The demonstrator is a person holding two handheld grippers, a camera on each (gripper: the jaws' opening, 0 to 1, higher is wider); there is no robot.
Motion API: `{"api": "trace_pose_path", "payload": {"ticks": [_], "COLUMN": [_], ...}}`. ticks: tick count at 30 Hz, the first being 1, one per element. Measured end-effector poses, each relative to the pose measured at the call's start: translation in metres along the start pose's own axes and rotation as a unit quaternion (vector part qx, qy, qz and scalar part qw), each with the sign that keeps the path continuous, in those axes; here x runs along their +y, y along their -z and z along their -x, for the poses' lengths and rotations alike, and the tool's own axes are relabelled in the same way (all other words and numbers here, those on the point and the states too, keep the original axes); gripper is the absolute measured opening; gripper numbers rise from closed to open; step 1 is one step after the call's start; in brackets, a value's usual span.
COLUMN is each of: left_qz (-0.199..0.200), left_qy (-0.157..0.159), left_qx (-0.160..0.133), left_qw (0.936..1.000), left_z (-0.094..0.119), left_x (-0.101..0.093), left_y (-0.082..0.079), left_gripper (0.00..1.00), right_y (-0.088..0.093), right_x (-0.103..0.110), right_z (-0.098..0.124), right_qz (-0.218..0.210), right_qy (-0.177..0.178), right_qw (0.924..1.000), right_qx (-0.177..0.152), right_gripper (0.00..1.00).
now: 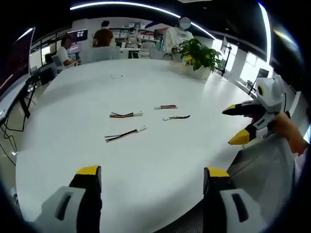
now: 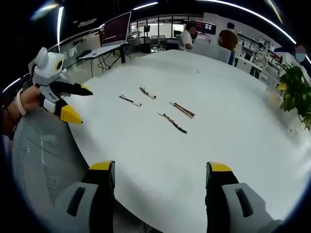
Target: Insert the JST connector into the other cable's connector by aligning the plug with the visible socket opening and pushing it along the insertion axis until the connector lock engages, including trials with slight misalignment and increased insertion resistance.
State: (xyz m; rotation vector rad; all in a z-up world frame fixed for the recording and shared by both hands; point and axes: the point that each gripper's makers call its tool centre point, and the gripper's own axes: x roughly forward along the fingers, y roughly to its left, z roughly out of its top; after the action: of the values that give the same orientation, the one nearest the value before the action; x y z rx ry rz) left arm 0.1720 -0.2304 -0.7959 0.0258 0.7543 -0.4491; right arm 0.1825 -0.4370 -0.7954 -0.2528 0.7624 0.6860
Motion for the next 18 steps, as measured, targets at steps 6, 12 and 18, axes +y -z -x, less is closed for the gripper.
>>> {"api": "trace_pose_path", "payload": {"ticks": [6,12,18], "left_qz": [-0.006,-0.019,-0.02], "left_qy": [0.013,0.028,0.041], "left_qx": [0.004,-0.016,-0.017], "left_qw": [0.9999,0.9993,0.9988], "left_z": [-0.002,0.0,0.002], "left_x": [-0.006,-0.016,-0.023], "left_y": [0.0,-0.008,-0.011], "left_gripper": [0.86,0.87,0.87], "right_y": [-0.001,-0.006,-0.014], "right_x": [0.002,0.005,0.01], "right_z": [0.0,0.002,0.005], "right_qz": [-0.006,-0.025,-0.046], "right_qy": [-0.013,-0.027,-0.047], "right_qw": [0.9999,0.9991,0.9968], "right_qx": [-0.006,-0.02,-0.044], "right_gripper": [0.74,0.74,0.73]}}
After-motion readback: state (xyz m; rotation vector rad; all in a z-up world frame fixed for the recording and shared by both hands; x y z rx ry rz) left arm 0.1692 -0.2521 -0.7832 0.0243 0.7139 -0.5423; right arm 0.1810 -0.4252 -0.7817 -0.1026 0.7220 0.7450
